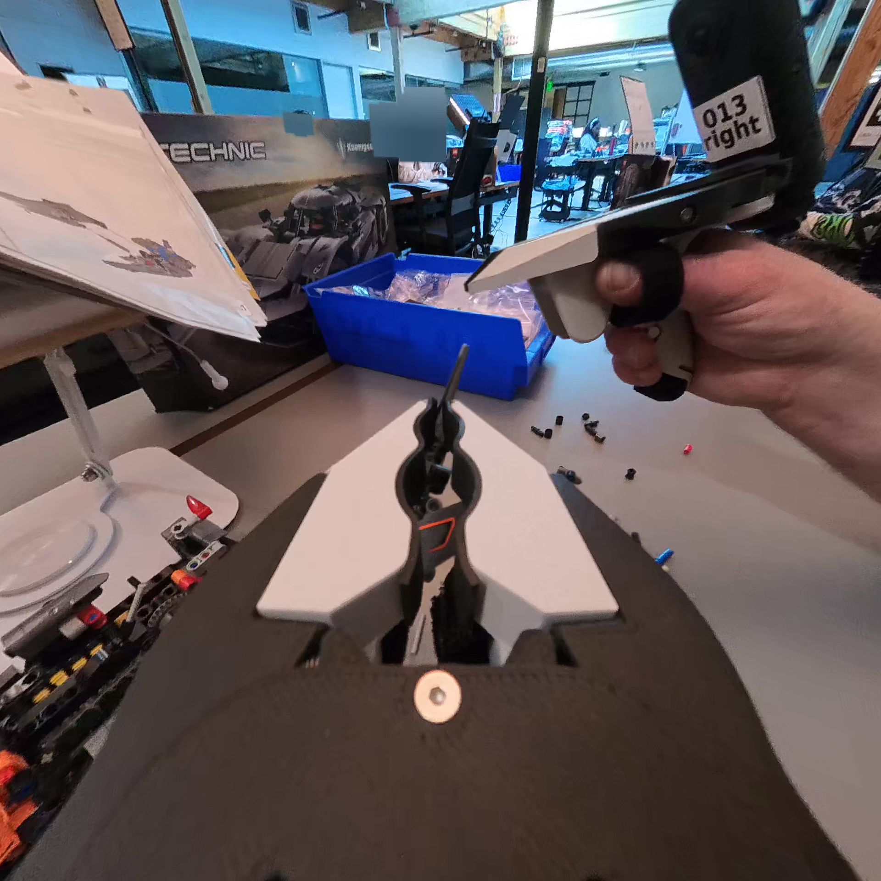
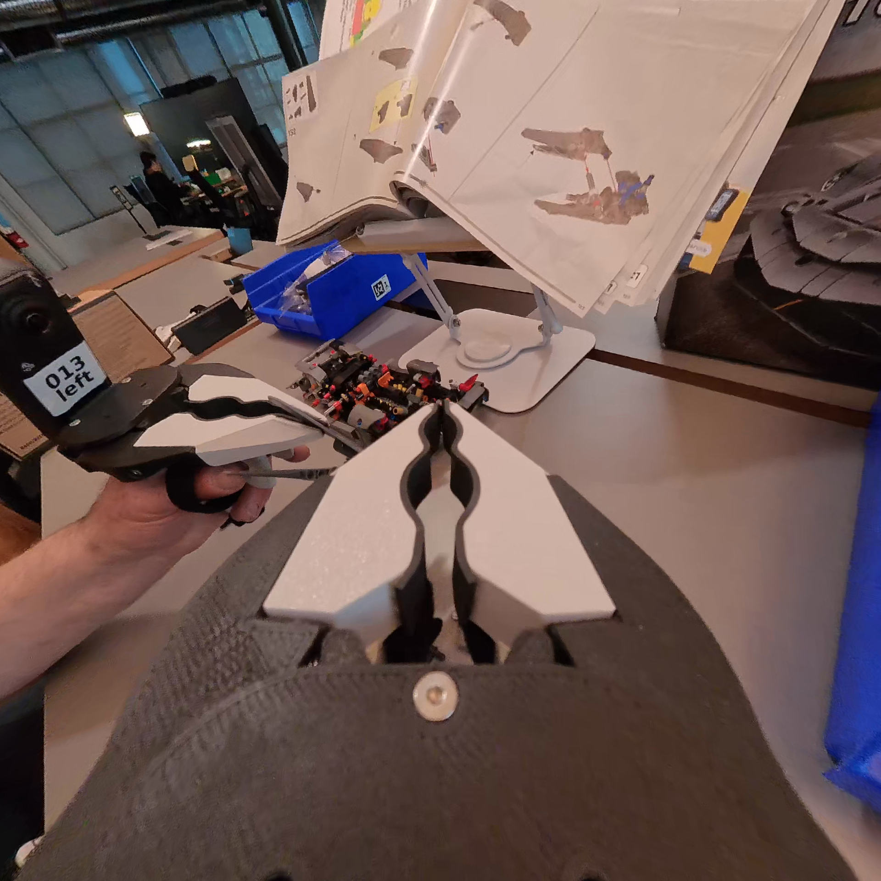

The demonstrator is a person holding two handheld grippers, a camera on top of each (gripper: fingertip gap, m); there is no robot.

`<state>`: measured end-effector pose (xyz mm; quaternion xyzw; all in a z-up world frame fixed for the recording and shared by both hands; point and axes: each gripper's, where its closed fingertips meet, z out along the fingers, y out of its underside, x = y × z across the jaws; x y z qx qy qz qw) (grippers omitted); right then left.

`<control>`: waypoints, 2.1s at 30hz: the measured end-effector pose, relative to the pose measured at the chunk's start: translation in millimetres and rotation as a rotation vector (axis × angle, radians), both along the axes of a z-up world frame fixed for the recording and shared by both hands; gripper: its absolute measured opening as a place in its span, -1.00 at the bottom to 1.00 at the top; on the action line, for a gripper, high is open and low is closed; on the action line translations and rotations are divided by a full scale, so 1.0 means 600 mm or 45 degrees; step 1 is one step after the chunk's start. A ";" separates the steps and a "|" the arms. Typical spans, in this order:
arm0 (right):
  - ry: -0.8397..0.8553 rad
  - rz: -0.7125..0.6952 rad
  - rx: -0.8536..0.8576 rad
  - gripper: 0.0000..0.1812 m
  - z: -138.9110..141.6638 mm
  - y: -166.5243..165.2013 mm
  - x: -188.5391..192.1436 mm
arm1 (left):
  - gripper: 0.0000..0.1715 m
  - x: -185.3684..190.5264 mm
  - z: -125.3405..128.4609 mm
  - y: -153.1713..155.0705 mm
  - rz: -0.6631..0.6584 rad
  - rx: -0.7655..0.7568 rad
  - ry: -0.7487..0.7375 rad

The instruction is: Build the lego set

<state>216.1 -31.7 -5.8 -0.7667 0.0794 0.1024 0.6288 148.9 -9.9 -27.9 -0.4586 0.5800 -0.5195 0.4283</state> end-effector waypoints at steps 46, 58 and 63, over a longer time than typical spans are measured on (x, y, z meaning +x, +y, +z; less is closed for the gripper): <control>0.299 1.038 0.594 -0.92 0.026 -0.123 -0.199 | -1.00 -0.003 0.109 -0.016 -0.455 -1.122 -0.202; 0.278 0.755 0.503 -0.54 0.002 -0.132 -0.114 | -1.00 -0.018 0.132 -0.004 -0.443 -1.050 -0.285; 0.073 0.629 0.406 -0.58 0.038 -0.111 -0.071 | -1.00 -0.018 0.140 -0.018 -0.448 -0.923 -0.250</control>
